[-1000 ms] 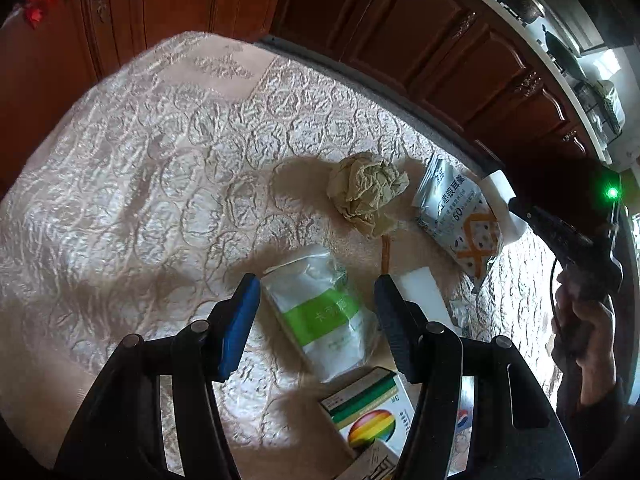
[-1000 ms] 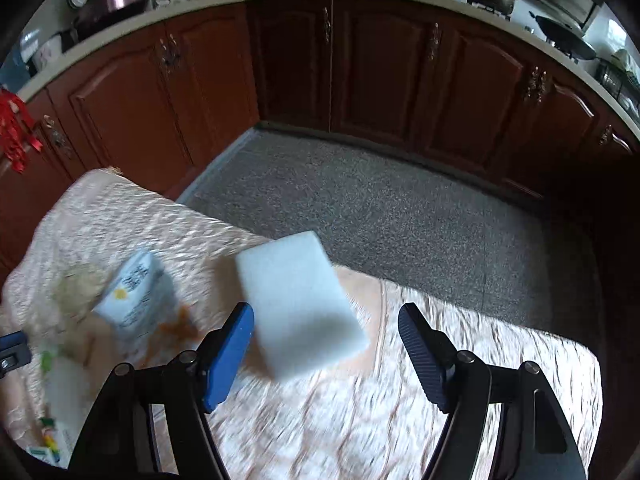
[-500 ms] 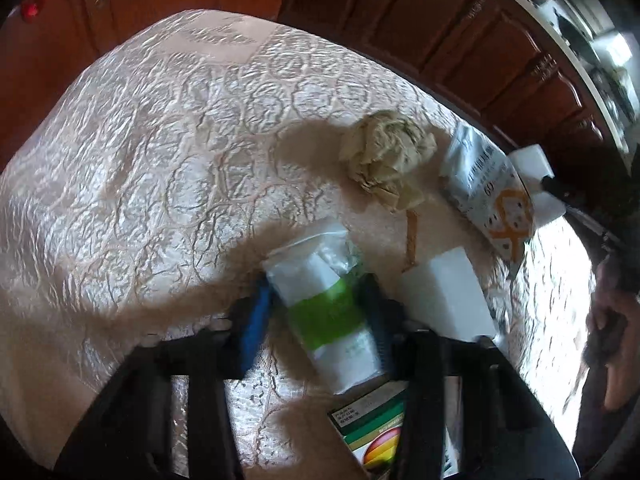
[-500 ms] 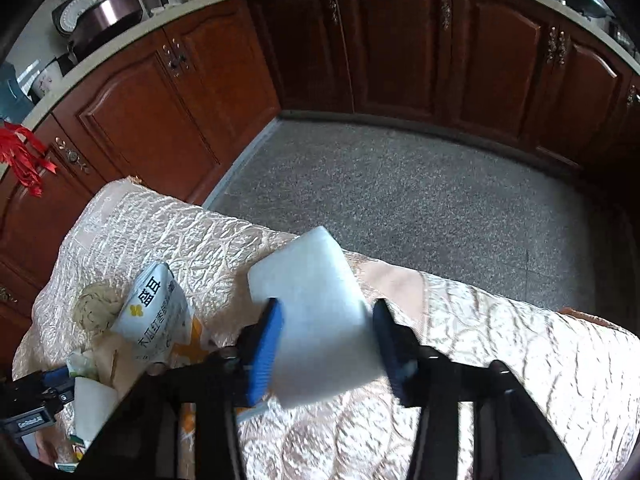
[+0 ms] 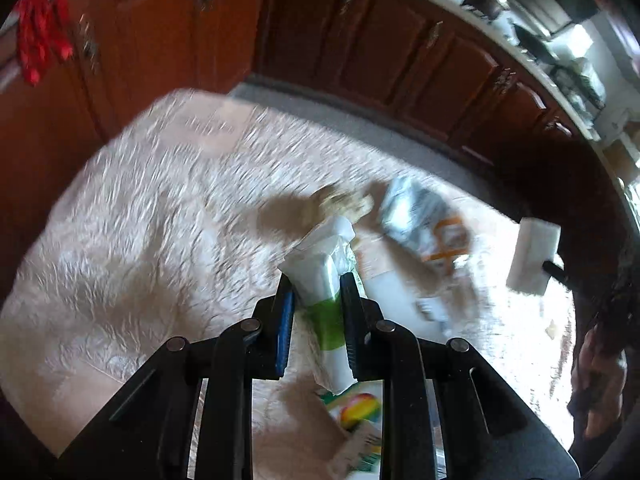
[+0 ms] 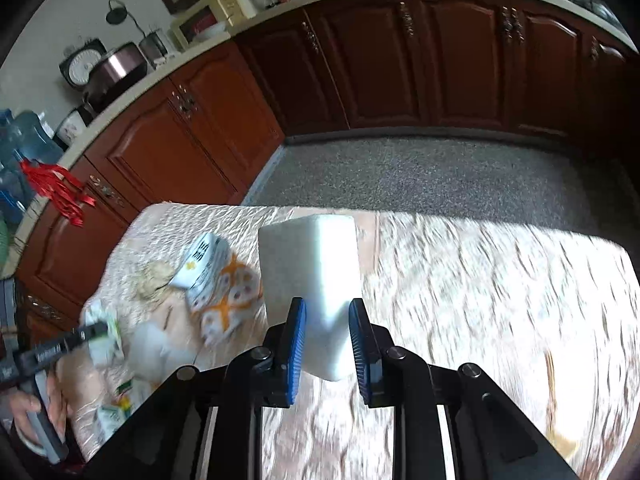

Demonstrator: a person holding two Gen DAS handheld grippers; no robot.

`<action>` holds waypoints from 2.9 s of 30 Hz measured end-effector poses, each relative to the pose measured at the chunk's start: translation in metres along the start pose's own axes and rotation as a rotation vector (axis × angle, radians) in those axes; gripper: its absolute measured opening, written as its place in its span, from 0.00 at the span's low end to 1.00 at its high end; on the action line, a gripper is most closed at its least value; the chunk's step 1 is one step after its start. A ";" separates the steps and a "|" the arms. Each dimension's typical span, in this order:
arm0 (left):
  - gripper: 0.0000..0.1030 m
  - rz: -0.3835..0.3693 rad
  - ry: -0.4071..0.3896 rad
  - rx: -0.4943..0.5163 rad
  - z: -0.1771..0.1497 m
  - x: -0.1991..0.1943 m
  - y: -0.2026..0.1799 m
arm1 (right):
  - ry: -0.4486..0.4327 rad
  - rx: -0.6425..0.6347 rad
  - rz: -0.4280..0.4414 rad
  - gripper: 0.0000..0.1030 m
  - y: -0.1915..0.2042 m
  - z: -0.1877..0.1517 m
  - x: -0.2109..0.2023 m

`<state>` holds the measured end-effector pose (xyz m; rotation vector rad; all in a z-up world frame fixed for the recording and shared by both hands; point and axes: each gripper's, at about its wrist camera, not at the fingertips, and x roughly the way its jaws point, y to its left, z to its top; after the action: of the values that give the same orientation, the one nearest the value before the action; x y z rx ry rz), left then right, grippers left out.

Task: Collect trash
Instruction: 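Grasp the white-green paper packet with the left tool while the right tool grasps the white sponge, then carry packet and sponge to the white bucket and open both tools over it, then move both open tools back over the trash on the table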

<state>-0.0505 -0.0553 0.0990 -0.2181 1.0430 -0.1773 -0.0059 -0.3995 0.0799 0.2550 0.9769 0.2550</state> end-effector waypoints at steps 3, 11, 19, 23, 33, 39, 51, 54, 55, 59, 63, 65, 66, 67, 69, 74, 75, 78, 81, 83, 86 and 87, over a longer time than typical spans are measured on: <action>0.19 -0.041 -0.024 0.053 -0.002 -0.018 -0.026 | -0.028 0.022 0.016 0.20 -0.003 -0.019 -0.027; 0.19 -0.180 -0.017 0.230 -0.029 -0.034 -0.122 | -0.078 0.062 -0.004 0.20 -0.019 -0.075 -0.096; 0.19 -0.270 0.020 0.393 -0.066 -0.030 -0.221 | -0.137 0.151 -0.101 0.20 -0.068 -0.126 -0.168; 0.19 -0.303 0.041 0.463 -0.084 -0.025 -0.269 | -0.160 0.199 -0.169 0.20 -0.095 -0.151 -0.201; 0.19 -0.426 0.128 0.553 -0.124 -0.006 -0.376 | -0.181 0.359 -0.324 0.20 -0.171 -0.199 -0.251; 0.20 -0.545 0.204 0.543 -0.147 0.016 -0.433 | -0.160 0.445 -0.461 0.20 -0.209 -0.218 -0.263; 0.53 -0.550 0.260 0.529 -0.164 0.045 -0.445 | -0.123 0.520 -0.552 0.53 -0.234 -0.234 -0.260; 0.53 -0.518 0.218 0.547 -0.161 0.039 -0.437 | -0.128 0.526 -0.541 0.53 -0.232 -0.235 -0.259; 0.53 -0.511 0.209 0.548 -0.160 0.039 -0.435 | -0.129 0.524 -0.540 0.53 -0.230 -0.235 -0.258; 0.53 -0.470 0.173 0.547 -0.156 0.036 -0.426 | -0.131 0.506 -0.540 0.54 -0.222 -0.231 -0.254; 0.53 -0.432 0.142 0.568 -0.158 0.033 -0.422 | -0.137 0.489 -0.545 0.58 -0.213 -0.227 -0.253; 0.53 -0.419 0.126 0.579 -0.158 0.031 -0.419 | -0.140 0.483 -0.548 0.61 -0.210 -0.225 -0.254; 0.53 -0.414 0.115 0.585 -0.158 0.029 -0.415 | -0.141 0.479 -0.551 0.61 -0.208 -0.224 -0.255; 0.53 -0.405 0.102 0.591 -0.158 0.027 -0.413 | -0.141 0.476 -0.552 0.62 -0.207 -0.224 -0.255; 0.53 -0.389 0.085 0.593 -0.158 0.023 -0.408 | -0.140 0.470 -0.548 0.62 -0.203 -0.222 -0.253; 0.53 -0.340 0.051 0.581 -0.149 0.017 -0.390 | -0.136 0.449 -0.533 0.62 -0.189 -0.216 -0.249; 0.53 -0.331 0.043 0.578 -0.146 0.015 -0.386 | -0.136 0.440 -0.527 0.62 -0.185 -0.214 -0.247; 0.53 -0.300 0.020 0.562 -0.137 0.010 -0.371 | -0.135 0.411 -0.509 0.63 -0.170 -0.208 -0.242; 0.53 -0.268 -0.002 0.543 -0.131 0.004 -0.354 | -0.133 0.377 -0.490 0.64 -0.155 -0.200 -0.235; 0.53 -0.245 -0.015 0.528 -0.127 -0.001 -0.342 | -0.132 0.352 -0.477 0.64 -0.143 -0.195 -0.229; 0.53 -0.220 -0.029 0.507 -0.121 -0.006 -0.328 | -0.132 0.321 -0.462 0.65 -0.128 -0.187 -0.220; 0.53 -0.213 -0.034 0.497 -0.118 -0.008 -0.321 | -0.130 0.310 -0.455 0.65 -0.123 -0.184 -0.217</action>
<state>-0.1705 -0.3743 0.1321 0.1197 0.9107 -0.6141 -0.2647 -0.5674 0.1106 0.3187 0.9162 -0.3282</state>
